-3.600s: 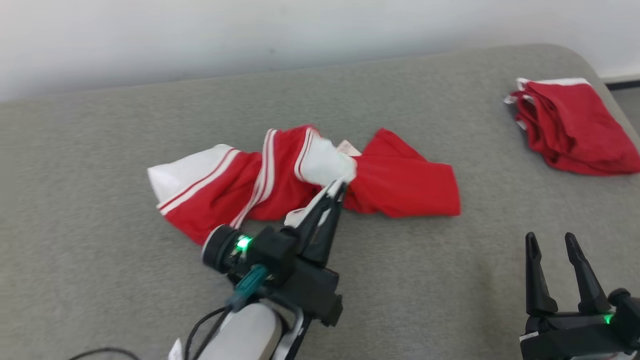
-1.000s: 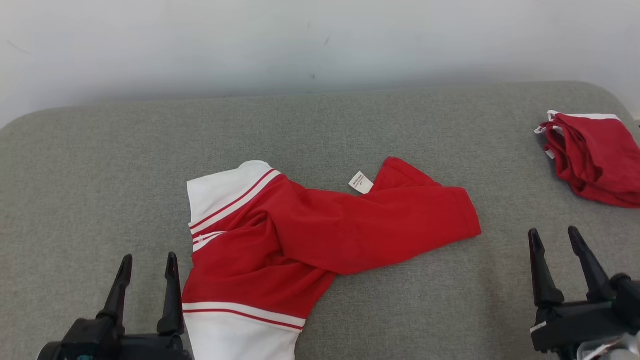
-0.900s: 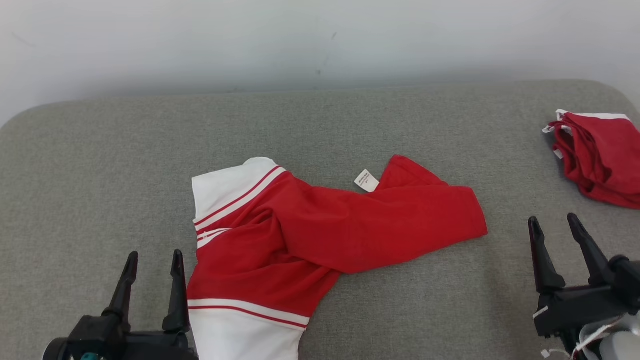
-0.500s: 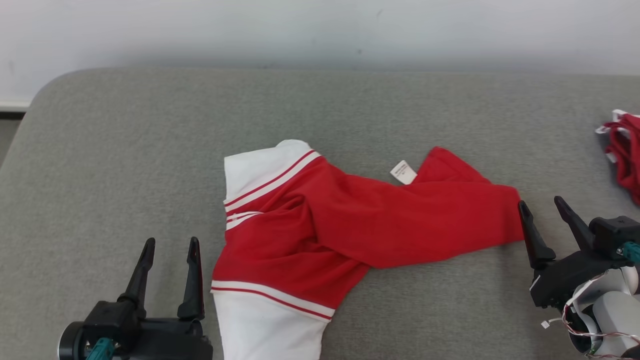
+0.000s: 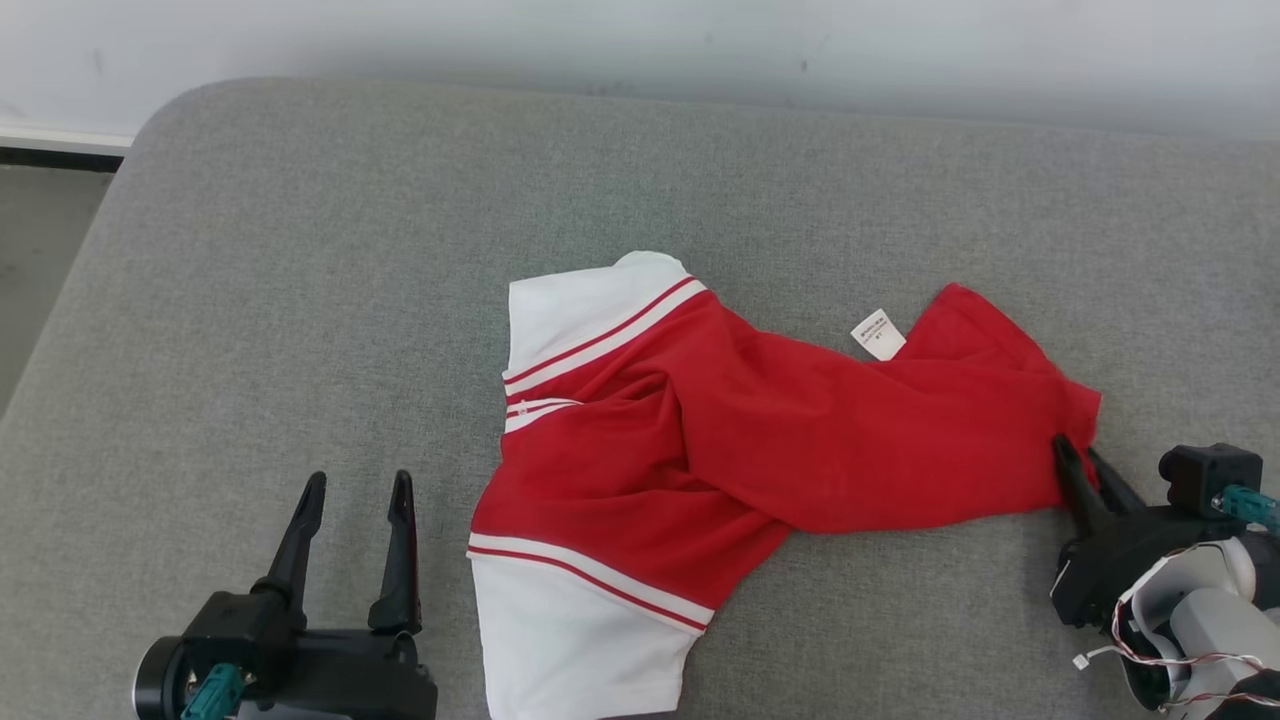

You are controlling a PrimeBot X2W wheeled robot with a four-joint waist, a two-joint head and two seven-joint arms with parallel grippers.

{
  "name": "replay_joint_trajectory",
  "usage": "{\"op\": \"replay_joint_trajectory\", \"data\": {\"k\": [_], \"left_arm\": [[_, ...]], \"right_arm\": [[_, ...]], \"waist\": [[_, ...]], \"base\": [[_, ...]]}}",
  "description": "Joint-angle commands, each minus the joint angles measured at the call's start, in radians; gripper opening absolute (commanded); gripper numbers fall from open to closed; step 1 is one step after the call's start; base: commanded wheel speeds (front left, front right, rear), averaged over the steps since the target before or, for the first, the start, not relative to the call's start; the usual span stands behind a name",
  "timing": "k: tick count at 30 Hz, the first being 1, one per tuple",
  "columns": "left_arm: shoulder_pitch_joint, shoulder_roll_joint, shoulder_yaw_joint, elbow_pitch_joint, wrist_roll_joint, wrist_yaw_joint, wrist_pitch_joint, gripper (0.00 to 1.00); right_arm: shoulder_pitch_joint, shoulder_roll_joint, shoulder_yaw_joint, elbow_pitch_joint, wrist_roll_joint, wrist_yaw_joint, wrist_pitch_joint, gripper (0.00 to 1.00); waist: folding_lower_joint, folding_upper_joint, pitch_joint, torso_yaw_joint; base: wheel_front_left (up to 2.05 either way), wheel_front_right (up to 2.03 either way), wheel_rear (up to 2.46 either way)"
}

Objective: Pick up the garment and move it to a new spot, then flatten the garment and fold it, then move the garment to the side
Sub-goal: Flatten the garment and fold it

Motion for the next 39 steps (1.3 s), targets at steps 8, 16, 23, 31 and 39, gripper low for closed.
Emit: {"op": "replay_joint_trajectory", "data": {"k": [8, 16, 23, 31, 39], "left_arm": [[0.046, -0.001, 0.028, 0.008, 0.0, 0.001, 0.0, 1.0], [0.091, -0.001, 0.043, -0.004, -0.008, 0.009, 0.0, 1.0], [0.099, -0.001, 0.043, -0.005, -0.017, 0.012, 0.0, 1.0], [0.083, -0.001, 0.016, -0.015, -0.021, 0.025, 0.0, 1.0], [0.05, -0.001, -0.014, 0.0, -0.04, 0.023, 0.0, 1.0]], "right_arm": [[0.037, -0.035, 0.029, -0.081, 0.029, -0.003, -0.059, 0.0], [0.186, -0.058, -0.083, -0.402, -0.049, -0.003, -0.06, 0.0], [0.364, -0.034, -0.196, -0.681, -0.094, -0.003, -0.029, 0.0], [0.444, 0.019, -0.32, -0.805, -0.122, -0.003, 0.075, 0.0], [0.327, 0.011, -0.303, -0.659, -0.15, -0.003, 0.101, 0.0]], "waist": [[-0.0002, -0.0001, -0.082, -0.061], [-0.0002, -0.0001, -0.133, -0.136], [-0.0002, -0.0001, -0.136, -0.17], [-0.0002, -0.0001, -0.118, -0.152], [-0.0002, -0.0001, -0.083, -0.09]], "base": [[0.0, 0.0, 0.0], [0.0, 0.0, 0.0], [0.0, 0.0, 0.0], [0.0, 0.0, 0.0], [0.0, 0.0, 0.0]]}}
